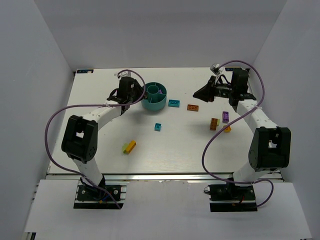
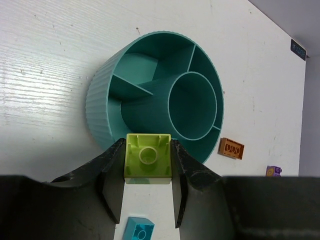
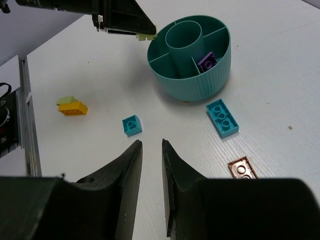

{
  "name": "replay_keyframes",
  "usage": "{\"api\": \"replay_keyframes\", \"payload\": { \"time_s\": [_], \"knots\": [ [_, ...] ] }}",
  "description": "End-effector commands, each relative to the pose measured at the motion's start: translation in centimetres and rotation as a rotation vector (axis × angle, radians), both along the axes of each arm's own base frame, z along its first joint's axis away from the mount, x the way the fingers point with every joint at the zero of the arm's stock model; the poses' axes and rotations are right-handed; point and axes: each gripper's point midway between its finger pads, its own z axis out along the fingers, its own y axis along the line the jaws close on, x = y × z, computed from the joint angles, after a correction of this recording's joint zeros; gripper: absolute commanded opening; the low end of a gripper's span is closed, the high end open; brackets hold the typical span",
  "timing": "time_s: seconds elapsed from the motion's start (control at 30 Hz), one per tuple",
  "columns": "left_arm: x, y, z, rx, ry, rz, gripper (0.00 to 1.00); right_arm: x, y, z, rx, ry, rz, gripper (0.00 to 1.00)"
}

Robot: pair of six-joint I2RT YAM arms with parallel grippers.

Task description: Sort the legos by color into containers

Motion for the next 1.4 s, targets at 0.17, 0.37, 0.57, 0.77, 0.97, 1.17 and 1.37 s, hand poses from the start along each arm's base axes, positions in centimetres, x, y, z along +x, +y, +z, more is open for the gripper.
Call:
{"api": "replay_keyframes", "payload": {
  "time_s": [0.17, 0.37, 0.57, 0.77, 0.97, 1.17, 1.37],
  "knots": [
    [2.2, -0.5, 2.8, -0.059, -0.078, 0.035, 0.38, -0.8, -0.4, 1.8, 0.017, -0.059, 0.011, 0.29],
    [2.5, -0.3, 2.6, -0.054, -0.077, 0.048, 0.44, -1.1, -0.4, 1.6, 0.017, -0.049, 0.014, 0.29],
    [2.7, -0.4, 2.5, -0.055, -0.075, 0.049, 0.52, -1.2, -0.4, 1.5, 0.015, -0.046, 0.013, 0.29],
    [2.9, -0.5, 2.4, -0.051, -0.069, 0.049, 0.55, -1.4, -0.4, 1.4, 0.015, -0.043, 0.012, 0.3],
    [3.0, -0.3, 3.1, -0.044, -0.084, 0.056, 0.56, -1.4, -0.5, 1.4, 0.014, -0.046, 0.011, 0.3],
    [2.9, 1.2, 6.7, 0.007, -0.164, 0.085, 0.38, -1.2, -0.8, 1.3, -0.033, -0.088, 0.005, 0.32],
    [-1.1, 3.9, 9.6, 0.098, -0.202, 0.07, 0.14, 0.6, -3.3, -1.1, -0.239, -0.116, -0.113, 0.88]
  ]
}}
